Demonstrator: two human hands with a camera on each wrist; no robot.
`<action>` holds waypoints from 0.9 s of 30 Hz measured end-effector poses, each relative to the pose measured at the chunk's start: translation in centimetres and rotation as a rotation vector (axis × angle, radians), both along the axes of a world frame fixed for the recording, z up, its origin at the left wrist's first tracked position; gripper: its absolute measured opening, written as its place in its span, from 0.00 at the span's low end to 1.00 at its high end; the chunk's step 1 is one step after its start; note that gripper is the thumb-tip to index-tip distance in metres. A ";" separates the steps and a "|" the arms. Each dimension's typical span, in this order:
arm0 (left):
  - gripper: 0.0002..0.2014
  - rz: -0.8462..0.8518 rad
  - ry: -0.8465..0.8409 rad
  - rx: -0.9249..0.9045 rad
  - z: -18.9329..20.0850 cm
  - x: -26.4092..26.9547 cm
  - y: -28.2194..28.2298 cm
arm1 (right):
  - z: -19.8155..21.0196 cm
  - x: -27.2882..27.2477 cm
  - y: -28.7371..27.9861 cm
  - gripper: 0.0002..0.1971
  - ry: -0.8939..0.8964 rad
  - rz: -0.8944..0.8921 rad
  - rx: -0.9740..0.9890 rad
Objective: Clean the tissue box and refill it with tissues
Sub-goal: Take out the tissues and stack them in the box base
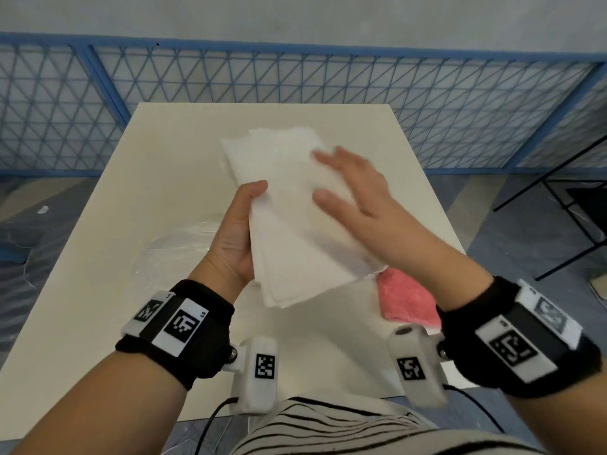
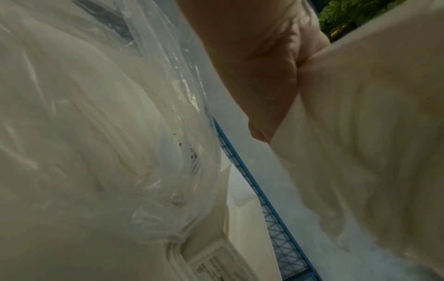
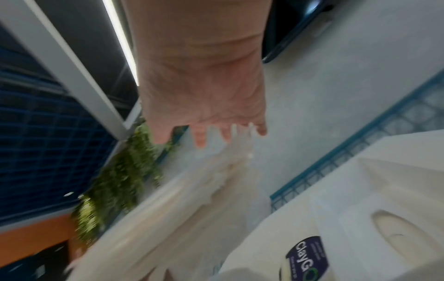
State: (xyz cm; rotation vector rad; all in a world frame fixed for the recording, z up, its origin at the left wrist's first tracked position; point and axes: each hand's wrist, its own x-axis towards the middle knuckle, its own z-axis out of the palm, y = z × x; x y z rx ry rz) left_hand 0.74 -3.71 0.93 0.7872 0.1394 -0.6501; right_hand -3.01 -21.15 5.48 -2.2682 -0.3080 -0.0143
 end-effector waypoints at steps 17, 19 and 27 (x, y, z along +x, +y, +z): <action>0.09 -0.252 -0.162 0.598 -1.6 -0.5 -6.1 | -3.5 4.4 -8.3 0.44 0.268 -0.369 0.524; 0.05 -0.216 -0.139 0.678 -1.7 -0.2 -6.0 | -3.2 5.3 -8.7 0.41 0.201 -0.392 0.440; 0.37 0.013 0.100 0.226 -0.4 1.5 -4.3 | -3.2 5.4 -8.5 0.19 0.181 -0.113 0.466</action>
